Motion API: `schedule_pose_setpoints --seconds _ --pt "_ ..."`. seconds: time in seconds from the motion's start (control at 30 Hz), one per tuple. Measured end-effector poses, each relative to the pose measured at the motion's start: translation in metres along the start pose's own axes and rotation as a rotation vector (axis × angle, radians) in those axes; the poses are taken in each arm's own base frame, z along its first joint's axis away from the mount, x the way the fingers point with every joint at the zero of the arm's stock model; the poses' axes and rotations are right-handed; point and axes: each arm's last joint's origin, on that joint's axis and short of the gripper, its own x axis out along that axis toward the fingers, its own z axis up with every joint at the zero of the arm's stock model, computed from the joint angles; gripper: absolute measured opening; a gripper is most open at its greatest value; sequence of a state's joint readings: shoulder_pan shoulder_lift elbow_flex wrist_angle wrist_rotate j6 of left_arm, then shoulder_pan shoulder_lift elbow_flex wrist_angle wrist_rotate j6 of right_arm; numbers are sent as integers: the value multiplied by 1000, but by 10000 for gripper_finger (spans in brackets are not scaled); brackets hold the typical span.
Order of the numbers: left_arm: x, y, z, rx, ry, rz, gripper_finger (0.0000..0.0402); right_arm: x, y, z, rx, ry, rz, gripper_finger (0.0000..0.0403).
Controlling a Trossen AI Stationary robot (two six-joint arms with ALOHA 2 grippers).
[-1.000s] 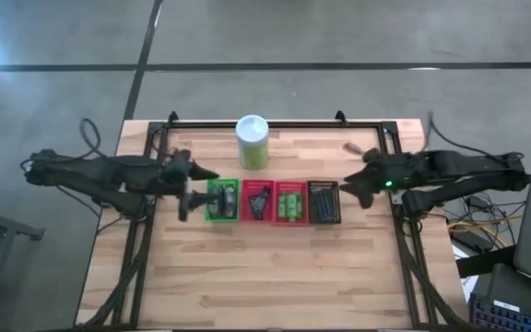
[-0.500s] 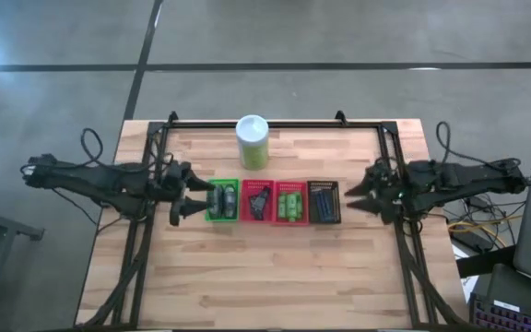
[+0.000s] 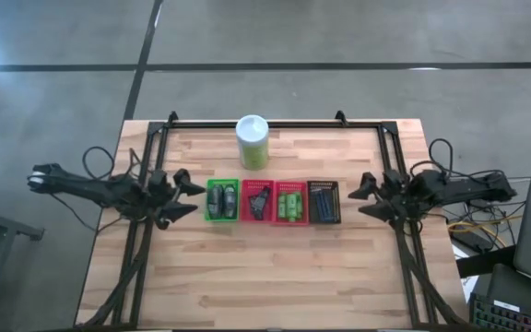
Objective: Pick & Place Travel size toiletries
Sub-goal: Return to Home Position
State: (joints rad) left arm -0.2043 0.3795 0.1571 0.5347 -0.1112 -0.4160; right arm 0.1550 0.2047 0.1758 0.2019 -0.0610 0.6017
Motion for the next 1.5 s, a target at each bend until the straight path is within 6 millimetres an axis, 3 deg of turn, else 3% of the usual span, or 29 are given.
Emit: schedule_pose_setpoints --seconds 0.23,0.6,1.3,1.5 --pt "-21 13 -21 30 -49 33 300 -16 -12 -19 -57 -63 33 289" --pt "-25 19 -33 -19 44 72 300 -13 -32 -48 225 125 -108 318" --pt "-29 23 -27 -5 -1 92 301 -12 -35 -52 220 166 -145 357" --pt "-40 33 -39 201 253 -101 301 -12 -35 -53 224 170 -150 344"
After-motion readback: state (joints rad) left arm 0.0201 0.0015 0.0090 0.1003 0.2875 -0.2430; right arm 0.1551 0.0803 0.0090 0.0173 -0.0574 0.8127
